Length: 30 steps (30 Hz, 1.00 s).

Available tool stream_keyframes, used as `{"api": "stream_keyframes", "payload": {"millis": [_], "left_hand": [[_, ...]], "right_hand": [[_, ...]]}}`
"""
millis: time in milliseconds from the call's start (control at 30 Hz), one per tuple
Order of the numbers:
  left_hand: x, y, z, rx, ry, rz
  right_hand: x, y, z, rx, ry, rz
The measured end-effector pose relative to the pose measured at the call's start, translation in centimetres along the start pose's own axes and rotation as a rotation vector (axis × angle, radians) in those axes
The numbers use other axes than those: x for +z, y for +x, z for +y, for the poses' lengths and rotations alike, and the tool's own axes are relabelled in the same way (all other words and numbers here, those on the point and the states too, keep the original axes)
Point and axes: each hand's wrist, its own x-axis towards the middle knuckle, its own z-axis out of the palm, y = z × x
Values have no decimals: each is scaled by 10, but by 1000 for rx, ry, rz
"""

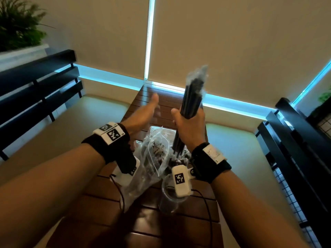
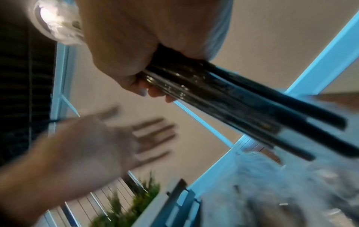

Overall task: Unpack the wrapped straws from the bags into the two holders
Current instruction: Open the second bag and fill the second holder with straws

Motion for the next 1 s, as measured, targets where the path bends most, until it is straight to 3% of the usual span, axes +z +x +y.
{"api": "stream_keyframes", "payload": {"millis": [67,100,200,367,433,533,633,767,1000], "left_hand": [[-5,-4,28,300,58,160],[-6,-9,43,430,113,177],[0,-23,75,665,406,84],[37,-32,51,660,895,8],[39,-31,45,660,816,-27],[31,-32,41,606,445,-148],[35,-40,34,484,261,-275],[61,-39,19,571,408,-189],[87,-43,-22,613,614,-248]], "right_hand": [[-2,-6,16,0,-169,-87],[-2,-12,21,-13,-227,-125],[1,-26,30,-26,-230,-205],[5,-27,40,-40,-156,-246],[1,-31,45,-30,-113,-232],[-11,-34,50,-19,-160,-206],[-21,-35,51,-78,-143,-181],[-27,-50,70,-24,-48,-175],[-26,-87,108,116,-10,-194]]}}
